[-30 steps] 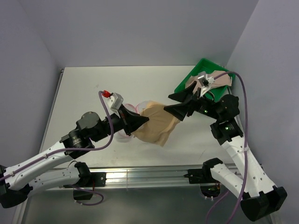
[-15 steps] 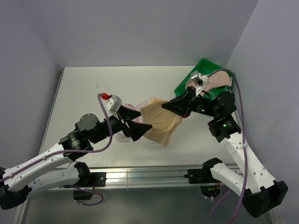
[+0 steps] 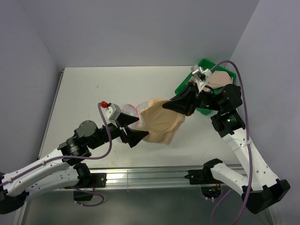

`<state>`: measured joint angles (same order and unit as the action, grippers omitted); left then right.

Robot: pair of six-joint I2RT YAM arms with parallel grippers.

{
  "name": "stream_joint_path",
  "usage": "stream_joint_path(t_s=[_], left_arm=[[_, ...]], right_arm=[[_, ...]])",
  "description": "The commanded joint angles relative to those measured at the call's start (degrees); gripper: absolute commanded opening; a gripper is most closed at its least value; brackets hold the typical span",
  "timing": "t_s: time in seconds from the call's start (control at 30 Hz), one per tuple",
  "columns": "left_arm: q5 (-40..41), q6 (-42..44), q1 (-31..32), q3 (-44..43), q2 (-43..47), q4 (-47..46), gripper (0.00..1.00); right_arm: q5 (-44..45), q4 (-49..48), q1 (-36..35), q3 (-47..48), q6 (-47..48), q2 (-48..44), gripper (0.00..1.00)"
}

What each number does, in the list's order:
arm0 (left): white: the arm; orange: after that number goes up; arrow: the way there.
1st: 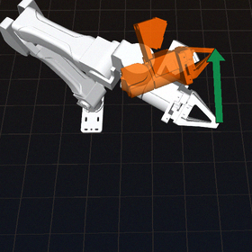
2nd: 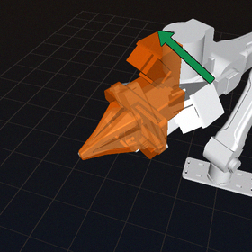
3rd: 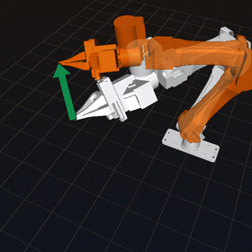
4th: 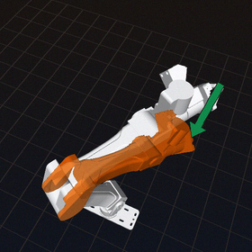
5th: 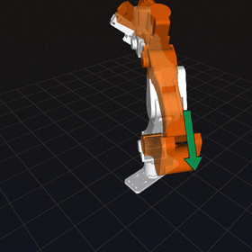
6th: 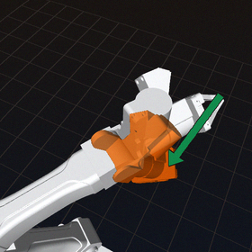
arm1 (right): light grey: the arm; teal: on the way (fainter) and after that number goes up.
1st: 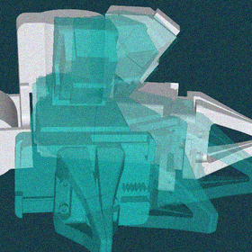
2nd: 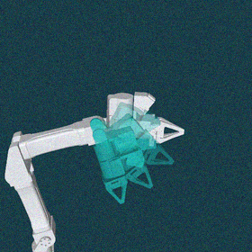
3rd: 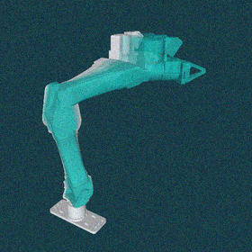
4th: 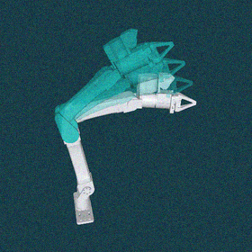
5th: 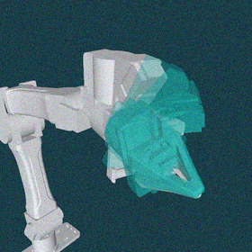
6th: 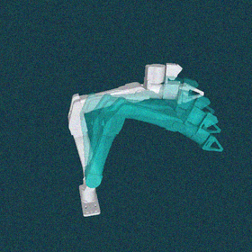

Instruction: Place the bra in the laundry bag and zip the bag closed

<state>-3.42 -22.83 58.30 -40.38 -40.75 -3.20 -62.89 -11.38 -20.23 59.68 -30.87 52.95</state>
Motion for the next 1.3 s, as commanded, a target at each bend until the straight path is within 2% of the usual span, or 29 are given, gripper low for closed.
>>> stream_joint_path(t_s=[0.0, 0.07, 0.13, 0.23, 0.27, 0.33, 0.37, 0.43, 0.47, 0.5, 0.57, 0.67, 0.8, 0.87, 0.9, 1.0, 1.1, 1.13, 1.23, 1.27], left_arm=[[-3.78, 3.05, 0.06, -0.57, -1.52, -5.50, 0.99], [-5.71, 3.40, 0.06, -1.36, -4.06, -5.50, 0.99], [-11.68, 3.23, 0.06, -1.72, -5.91, -6.37, 0.99], [-14.42, 1.92, 0.06, -0.84, -7.23, -8.75, 0.99], [-14.60, 1.56, 0.06, -0.32, -7.50, -9.45, 0.95], [-13.64, 1.21, 0.06, -0.22, -8.37, -9.37, 0.74], [-13.11, 0.69, 0.06, -0.14, -8.47, -9.28, 0.57], [-11.45, -0.19, 0.06, 0.30, -8.55, -10.42, 0.36], [-10.56, -1.07, 0.06, 0.22, -8.64, -10.59, 0.11], [-9.51, -1.51, 0.06, -0.48, -8.90, -10.42, 0.01], [-5.83, -3.96, 0.06, -1.28, -10.04, -10.25, 0.00], [-3.36, -7.47, -0.03, -3.03, -12.24, -10.07, 0.00], [-5.53, -11.79, -2.92, -5.23, -14.70, -9.89, 0.00], [-7.56, -15.64, -5.55, -5.15, -15.06, -10.94, 0.00], [-10.44, -17.06, -8.88, -4.62, -14.80, -11.64, 0.00], [-17.37, -21.90, -15.40, -2.87, -14.62, -15.33, 0.00], [-19.43, -22.79, -16.82, -2.51, -14.71, -16.92, 0.00], [-20.30, -22.52, -16.91, -2.60, -14.71, -17.10, 0.00], [-21.79, -22.70, -16.91, -1.72, -14.44, -19.29, 0.00], [-22.50, -22.61, -16.91, -1.20, -14.44, -20.08, 0.00]], right_arm=[[-3.72, -2.07, -0.25, 2.63, -2.78, 0.57, 0.00], [-4.17, -2.94, -0.25, 2.63, -3.49, 0.75, 0.00], [-3.99, -2.51, -0.25, 2.90, -3.14, 0.93, 0.00], [-3.03, 0.56, -0.25, 4.04, -0.68, 1.37, 0.00], [-2.76, 1.70, -0.16, 4.65, 0.02, 1.54, 0.00], [-2.24, 2.76, -0.25, 5.53, 0.64, 1.81, 0.00], [-1.54, 5.03, -0.25, 6.93, 1.51, 1.81, 0.00], [-0.66, 7.24, -0.25, 8.08, 4.23, 1.72, 0.00], [0.74, 9.25, -0.25, 8.61, 5.11, 1.46, 0.00], [1.10, 9.88, -0.25, 8.35, 6.95, 0.59, 0.00], [2.07, 10.06, -0.42, 6.25, 8.37, -0.73, 0.00], [8.64, 10.93, -1.48, 2.83, 13.70, -4.60, 0.00], [12.18, 8.05, -2.62, -3.50, 14.44, -11.79, 0.02], [10.52, 3.93, -2.88, -8.41, 11.73, -14.35, 0.08], [9.55, 2.43, -3.15, -10.09, 10.49, -16.80, 0.10], [6.47, -0.05, -4.90, -16.25, 6.97, -20.60, 0.20], [7.60, 4.42, -6.31, -20.30, 6.79, -22.97, 0.45], [7.61, 5.04, -6.75, -22.39, 6.18, -23.06, 0.62], [8.66, 8.98, -8.60, -23.73, 6.08, -22.80, 0.70], [11.71, 9.70, -8.86, -23.56, 7.39, -23.15, 0.70]])
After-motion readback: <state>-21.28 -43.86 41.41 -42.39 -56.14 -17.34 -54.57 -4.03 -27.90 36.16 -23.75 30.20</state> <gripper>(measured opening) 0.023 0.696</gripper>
